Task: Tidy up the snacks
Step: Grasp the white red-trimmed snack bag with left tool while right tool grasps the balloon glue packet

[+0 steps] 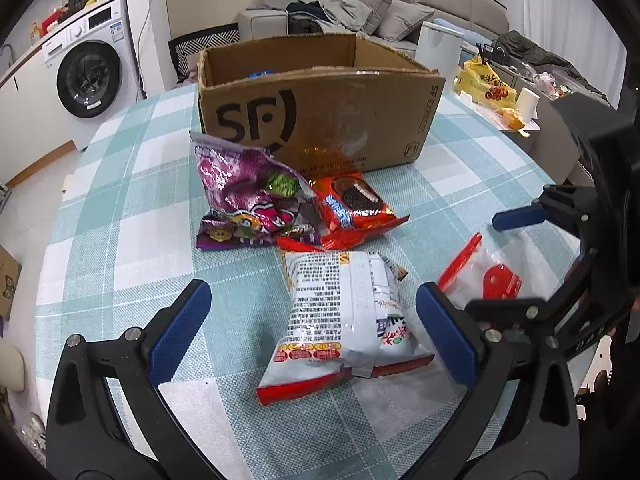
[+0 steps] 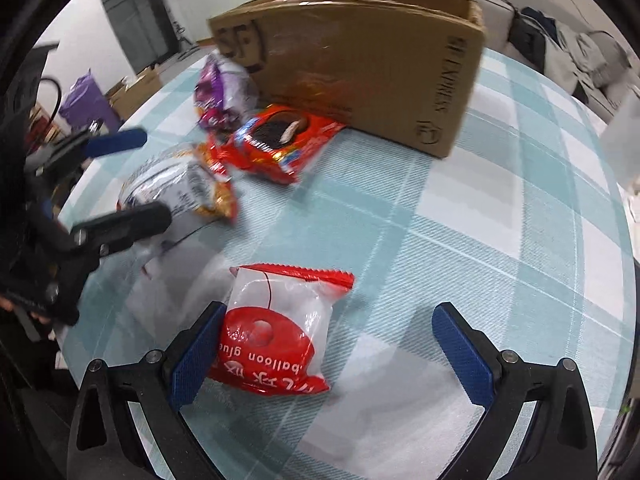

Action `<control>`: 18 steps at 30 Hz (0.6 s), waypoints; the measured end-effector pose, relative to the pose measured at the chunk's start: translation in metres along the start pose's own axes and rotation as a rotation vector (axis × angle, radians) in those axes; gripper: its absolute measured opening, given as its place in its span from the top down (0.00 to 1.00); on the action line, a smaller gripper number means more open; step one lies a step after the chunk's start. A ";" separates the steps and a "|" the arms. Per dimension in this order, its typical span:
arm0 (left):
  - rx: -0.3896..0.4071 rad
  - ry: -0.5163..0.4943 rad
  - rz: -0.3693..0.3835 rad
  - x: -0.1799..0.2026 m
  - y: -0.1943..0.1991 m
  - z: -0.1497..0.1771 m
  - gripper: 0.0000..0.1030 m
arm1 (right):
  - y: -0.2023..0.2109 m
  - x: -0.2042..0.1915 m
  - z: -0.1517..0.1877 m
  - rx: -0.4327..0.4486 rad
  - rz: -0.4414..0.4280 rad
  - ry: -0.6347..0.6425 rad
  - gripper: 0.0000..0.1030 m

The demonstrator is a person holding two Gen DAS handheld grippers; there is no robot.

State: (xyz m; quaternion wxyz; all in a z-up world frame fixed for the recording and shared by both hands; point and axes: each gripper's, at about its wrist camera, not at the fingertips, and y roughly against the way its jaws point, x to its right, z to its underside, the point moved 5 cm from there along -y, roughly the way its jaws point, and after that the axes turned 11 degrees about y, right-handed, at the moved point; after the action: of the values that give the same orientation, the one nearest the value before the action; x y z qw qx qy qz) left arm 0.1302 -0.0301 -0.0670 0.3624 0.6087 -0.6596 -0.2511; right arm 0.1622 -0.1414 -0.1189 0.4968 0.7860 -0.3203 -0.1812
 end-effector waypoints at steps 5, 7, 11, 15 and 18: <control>-0.024 -0.002 -0.013 0.000 -0.008 0.004 0.01 | -0.002 0.007 0.000 0.000 0.012 -0.019 0.01; -0.030 -0.002 -0.011 0.000 -0.011 0.005 0.01 | -0.001 0.009 -0.001 0.000 0.012 -0.014 0.01; -0.037 -0.001 -0.003 -0.001 -0.014 0.006 0.01 | 0.001 0.008 0.003 -0.006 0.021 -0.005 0.01; -0.036 -0.008 0.020 0.000 -0.016 0.007 0.09 | 0.002 0.005 0.005 -0.006 0.025 0.000 0.01; -0.047 -0.005 0.060 0.003 -0.017 0.009 0.21 | 0.001 0.004 0.005 -0.012 0.030 0.004 0.01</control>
State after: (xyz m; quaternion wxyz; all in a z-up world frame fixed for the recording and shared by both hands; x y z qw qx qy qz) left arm 0.1342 -0.0366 -0.0850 0.3823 0.5794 -0.6723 -0.2572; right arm 0.1620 -0.1479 -0.1200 0.5047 0.7785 -0.3299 -0.1740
